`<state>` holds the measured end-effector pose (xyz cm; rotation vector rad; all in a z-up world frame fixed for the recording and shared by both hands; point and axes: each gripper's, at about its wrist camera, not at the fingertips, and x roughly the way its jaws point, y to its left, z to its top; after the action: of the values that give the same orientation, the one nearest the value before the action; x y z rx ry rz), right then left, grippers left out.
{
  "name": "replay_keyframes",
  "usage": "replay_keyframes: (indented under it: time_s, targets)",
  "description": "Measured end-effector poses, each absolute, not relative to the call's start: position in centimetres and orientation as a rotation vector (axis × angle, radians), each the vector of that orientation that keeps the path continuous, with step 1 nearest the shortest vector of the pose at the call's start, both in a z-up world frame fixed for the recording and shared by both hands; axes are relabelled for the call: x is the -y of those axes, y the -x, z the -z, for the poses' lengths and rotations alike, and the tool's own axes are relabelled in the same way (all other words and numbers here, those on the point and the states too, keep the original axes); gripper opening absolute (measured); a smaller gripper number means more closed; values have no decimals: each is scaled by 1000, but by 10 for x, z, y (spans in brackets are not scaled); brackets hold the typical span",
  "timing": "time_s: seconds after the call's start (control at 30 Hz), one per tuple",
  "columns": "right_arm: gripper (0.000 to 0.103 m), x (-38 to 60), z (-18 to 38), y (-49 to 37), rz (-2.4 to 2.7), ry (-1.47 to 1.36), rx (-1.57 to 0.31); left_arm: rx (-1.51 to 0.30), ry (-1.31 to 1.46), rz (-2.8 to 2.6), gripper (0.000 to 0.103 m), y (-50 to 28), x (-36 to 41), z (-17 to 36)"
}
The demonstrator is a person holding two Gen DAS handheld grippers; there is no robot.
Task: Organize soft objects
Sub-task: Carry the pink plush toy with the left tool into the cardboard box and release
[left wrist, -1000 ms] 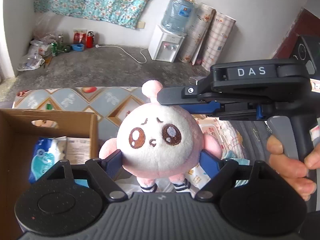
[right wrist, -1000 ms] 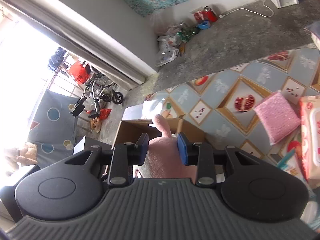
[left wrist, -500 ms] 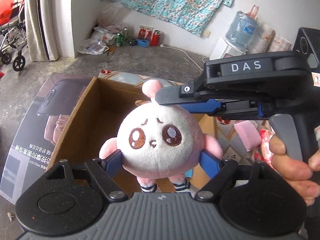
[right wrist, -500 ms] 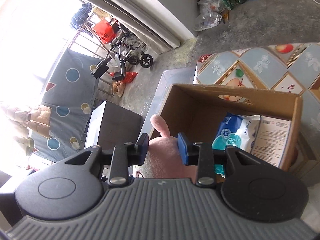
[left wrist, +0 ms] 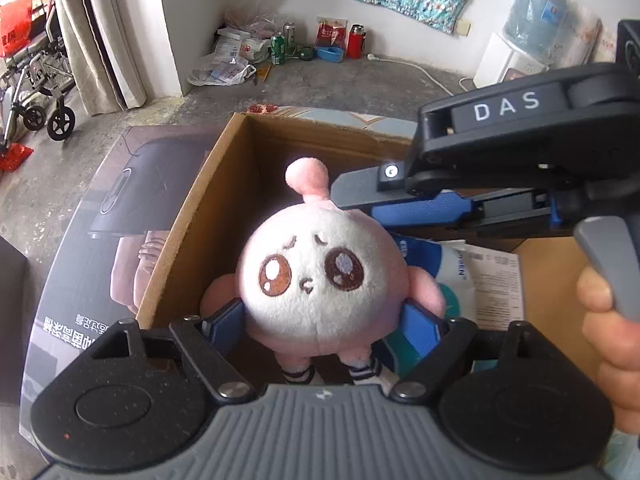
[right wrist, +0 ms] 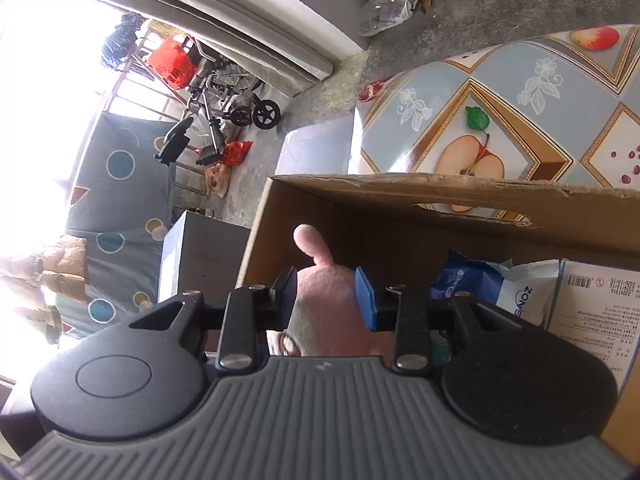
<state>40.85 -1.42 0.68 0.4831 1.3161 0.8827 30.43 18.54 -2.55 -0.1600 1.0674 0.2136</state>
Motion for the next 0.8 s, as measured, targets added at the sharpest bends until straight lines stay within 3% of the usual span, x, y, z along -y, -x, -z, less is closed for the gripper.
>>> replay_keyframes:
  time_s: [0.27,0.5,0.7,0.8]
  targets:
    - [32,11,13,-406,-843,-376,-1351,-1075,85,-214,80,-322,-182,34]
    - [32,26,-13,-399,-845,-375,-1306,-1074,151,-230,77,-311,-188,27]
    - [32,52,-40,-390,-855,-392,-1260,-1106,146,-244,67,-303,-189,26]
    - [32,64,-46,-385,-850,-399,-1252,-1141,157,-231,66,-304,-189,33]
